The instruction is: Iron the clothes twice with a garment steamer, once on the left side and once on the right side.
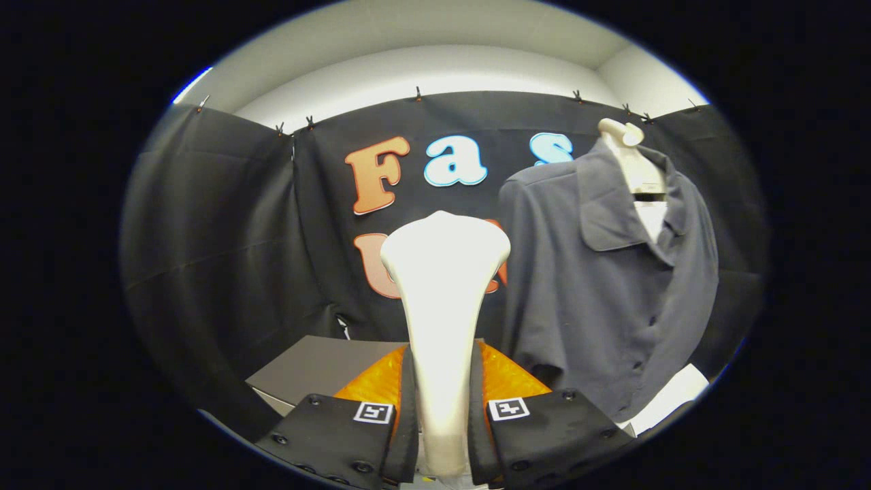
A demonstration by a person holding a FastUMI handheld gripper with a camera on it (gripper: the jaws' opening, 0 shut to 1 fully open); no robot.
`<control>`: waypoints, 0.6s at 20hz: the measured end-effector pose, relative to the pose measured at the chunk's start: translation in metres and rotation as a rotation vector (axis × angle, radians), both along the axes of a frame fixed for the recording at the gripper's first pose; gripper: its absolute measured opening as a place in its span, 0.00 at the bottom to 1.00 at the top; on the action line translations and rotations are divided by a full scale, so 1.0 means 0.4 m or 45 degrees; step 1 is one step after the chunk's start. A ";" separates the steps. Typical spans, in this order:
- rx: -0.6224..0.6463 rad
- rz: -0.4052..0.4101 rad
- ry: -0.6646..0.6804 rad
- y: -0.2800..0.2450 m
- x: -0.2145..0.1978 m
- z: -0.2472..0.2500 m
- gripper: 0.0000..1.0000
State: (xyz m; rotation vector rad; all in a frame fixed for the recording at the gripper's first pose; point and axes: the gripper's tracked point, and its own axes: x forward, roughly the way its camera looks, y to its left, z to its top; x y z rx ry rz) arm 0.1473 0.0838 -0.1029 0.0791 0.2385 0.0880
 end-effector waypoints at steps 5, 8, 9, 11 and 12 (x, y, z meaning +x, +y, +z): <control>0.002 -0.118 -0.030 -0.204 -0.045 0.017 0.37; -0.003 -0.147 -0.061 -0.301 -0.036 0.024 0.37; 0.003 -0.149 -0.068 -0.327 -0.026 0.027 0.37; 0.014 -0.149 -0.072 -0.375 0.002 0.028 0.37; 0.019 -0.148 -0.072 -0.398 0.017 0.025 0.37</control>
